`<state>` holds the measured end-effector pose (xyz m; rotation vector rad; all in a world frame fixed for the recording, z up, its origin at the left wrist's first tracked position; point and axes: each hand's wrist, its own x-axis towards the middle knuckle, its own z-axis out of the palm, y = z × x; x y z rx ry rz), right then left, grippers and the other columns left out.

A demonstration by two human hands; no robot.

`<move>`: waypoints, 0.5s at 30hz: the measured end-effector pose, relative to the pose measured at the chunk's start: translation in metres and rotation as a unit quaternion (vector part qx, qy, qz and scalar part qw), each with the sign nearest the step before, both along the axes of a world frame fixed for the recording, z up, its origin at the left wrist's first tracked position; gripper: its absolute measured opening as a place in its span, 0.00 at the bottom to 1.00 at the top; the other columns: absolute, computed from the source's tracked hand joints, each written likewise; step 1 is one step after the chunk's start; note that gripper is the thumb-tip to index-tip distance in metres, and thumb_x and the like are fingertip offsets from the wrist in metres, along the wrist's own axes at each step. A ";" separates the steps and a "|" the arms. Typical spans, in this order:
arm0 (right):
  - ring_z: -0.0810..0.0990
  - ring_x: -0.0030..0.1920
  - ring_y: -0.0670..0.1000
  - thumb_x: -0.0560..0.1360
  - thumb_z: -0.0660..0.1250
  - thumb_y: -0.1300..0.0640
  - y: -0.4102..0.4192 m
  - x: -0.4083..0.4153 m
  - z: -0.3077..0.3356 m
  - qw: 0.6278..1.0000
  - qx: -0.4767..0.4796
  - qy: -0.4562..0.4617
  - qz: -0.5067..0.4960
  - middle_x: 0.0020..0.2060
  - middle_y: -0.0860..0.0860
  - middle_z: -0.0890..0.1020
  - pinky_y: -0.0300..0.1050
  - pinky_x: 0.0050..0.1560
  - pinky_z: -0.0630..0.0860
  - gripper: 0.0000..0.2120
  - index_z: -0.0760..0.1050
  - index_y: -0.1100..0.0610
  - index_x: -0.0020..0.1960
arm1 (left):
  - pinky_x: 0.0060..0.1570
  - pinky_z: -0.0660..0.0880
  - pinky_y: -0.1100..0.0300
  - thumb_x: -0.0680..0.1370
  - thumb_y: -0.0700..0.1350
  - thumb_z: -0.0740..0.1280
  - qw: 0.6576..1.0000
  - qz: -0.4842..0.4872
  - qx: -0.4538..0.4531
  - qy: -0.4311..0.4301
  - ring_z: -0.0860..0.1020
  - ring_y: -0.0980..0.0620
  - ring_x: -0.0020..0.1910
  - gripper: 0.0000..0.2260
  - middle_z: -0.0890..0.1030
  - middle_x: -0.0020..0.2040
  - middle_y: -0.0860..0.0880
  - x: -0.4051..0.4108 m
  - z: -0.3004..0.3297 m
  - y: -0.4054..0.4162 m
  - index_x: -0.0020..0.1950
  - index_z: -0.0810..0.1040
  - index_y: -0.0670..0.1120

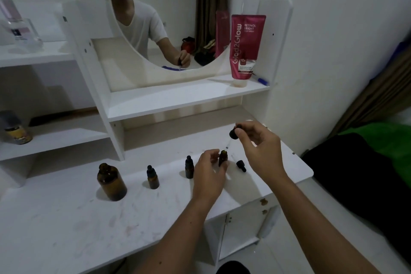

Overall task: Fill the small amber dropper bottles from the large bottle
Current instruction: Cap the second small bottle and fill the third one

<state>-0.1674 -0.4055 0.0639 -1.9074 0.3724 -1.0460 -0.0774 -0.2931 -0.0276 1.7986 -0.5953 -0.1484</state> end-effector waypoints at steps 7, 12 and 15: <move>0.89 0.49 0.46 0.80 0.73 0.61 0.003 0.006 -0.011 0.999 -0.011 0.030 0.016 0.44 0.45 0.89 0.39 0.55 0.83 0.04 0.85 0.55 0.54 | 0.61 0.76 0.62 0.79 0.44 0.73 0.999 -0.007 -0.016 -0.027 0.80 0.62 0.55 0.09 0.83 0.54 0.58 0.001 -0.001 -0.001 0.59 0.81 0.51; 0.88 0.47 0.46 0.79 0.72 0.64 0.005 0.010 -0.012 0.999 0.005 0.044 0.009 0.41 0.45 0.88 0.39 0.54 0.82 0.06 0.84 0.54 0.47 | 0.60 0.77 0.60 0.80 0.44 0.72 0.999 -0.007 -0.022 -0.039 0.80 0.60 0.55 0.08 0.82 0.53 0.58 0.000 0.000 -0.001 0.58 0.81 0.50; 0.88 0.47 0.46 0.80 0.72 0.64 0.008 0.011 -0.011 0.999 -0.007 0.048 0.011 0.41 0.45 0.88 0.35 0.52 0.81 0.06 0.84 0.54 0.48 | 0.61 0.77 0.59 0.80 0.44 0.72 0.999 -0.007 -0.019 -0.034 0.80 0.61 0.56 0.08 0.83 0.54 0.58 0.001 0.000 0.000 0.59 0.81 0.50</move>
